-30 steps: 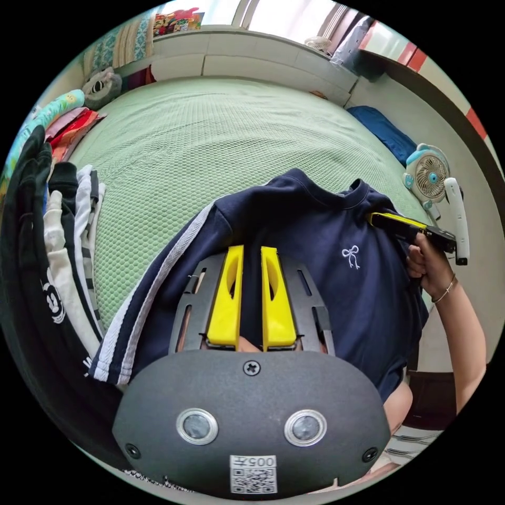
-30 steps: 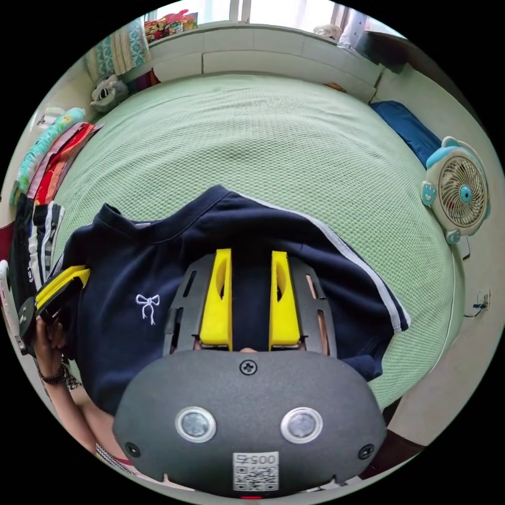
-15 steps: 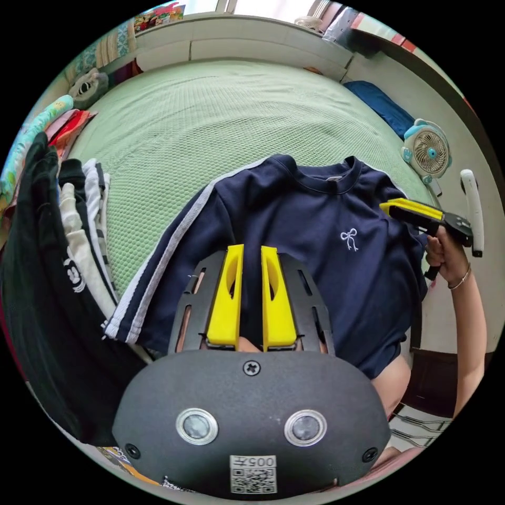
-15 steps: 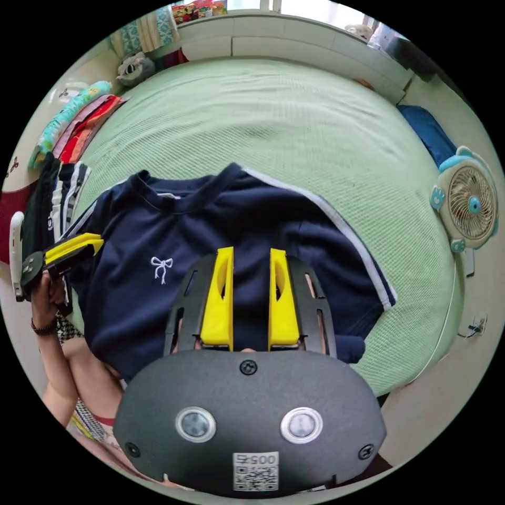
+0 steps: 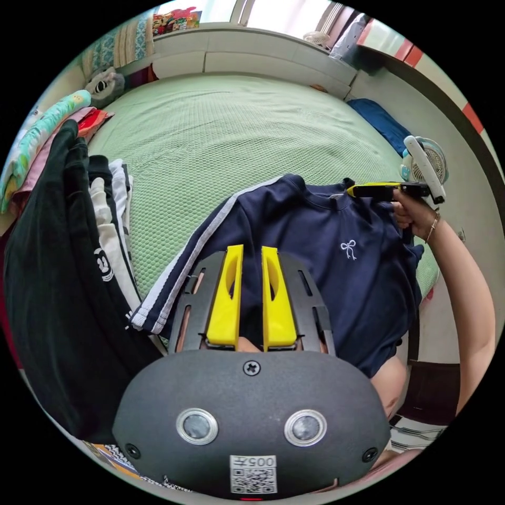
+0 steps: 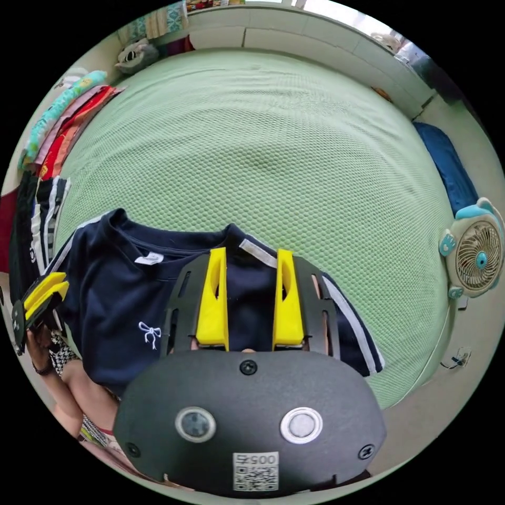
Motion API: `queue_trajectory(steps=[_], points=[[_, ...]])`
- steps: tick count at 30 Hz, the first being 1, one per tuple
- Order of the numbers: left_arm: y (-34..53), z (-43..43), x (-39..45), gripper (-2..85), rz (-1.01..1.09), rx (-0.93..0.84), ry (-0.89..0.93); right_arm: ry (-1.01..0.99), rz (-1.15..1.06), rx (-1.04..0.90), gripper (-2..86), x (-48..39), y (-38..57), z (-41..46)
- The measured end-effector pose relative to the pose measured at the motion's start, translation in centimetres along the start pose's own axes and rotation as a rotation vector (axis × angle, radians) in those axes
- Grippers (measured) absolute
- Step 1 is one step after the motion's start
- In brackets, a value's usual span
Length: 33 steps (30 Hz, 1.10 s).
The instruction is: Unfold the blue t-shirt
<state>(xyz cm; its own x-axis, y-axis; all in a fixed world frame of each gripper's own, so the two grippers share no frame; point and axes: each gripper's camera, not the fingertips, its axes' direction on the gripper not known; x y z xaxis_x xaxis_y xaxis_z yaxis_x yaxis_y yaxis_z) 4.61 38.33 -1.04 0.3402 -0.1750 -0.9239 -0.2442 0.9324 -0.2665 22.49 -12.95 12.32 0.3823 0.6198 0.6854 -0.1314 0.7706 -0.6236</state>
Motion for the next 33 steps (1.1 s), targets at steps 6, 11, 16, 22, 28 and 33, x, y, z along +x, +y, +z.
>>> queue_trajectory(steps=[6, 11, 16, 22, 28, 33], points=[[-0.6, 0.6, -0.7, 6.6, -0.018, -0.028, 0.028, 0.004, -0.096, -0.006, 0.8, -1.6, -1.1, -0.6], [-0.4, 0.1, -1.2, 6.5, -0.037, -0.009, -0.001, 0.041, -0.095, 0.003, -0.1, -2.2, -3.0, -1.5], [-0.7, 0.0, -2.3, 6.5, -0.071, -0.016, 0.017, 0.09, -0.061, 0.01, -0.5, -2.4, -5.5, -2.7], [-1.3, -0.3, -2.5, 6.4, -0.068, -0.013, 0.013, 0.163, 0.081, 0.119, -0.5, -1.8, -8.4, -5.5], [-1.2, -1.0, -3.5, 6.5, -0.094, -0.007, 0.017, 0.248, 0.252, 0.281, 1.3, -0.9, -10.9, -10.2], [-1.1, -1.8, -3.7, 6.5, -0.103, 0.001, 0.029, 0.203, 0.203, 0.255, 7.8, -3.5, -11.3, -10.2]])
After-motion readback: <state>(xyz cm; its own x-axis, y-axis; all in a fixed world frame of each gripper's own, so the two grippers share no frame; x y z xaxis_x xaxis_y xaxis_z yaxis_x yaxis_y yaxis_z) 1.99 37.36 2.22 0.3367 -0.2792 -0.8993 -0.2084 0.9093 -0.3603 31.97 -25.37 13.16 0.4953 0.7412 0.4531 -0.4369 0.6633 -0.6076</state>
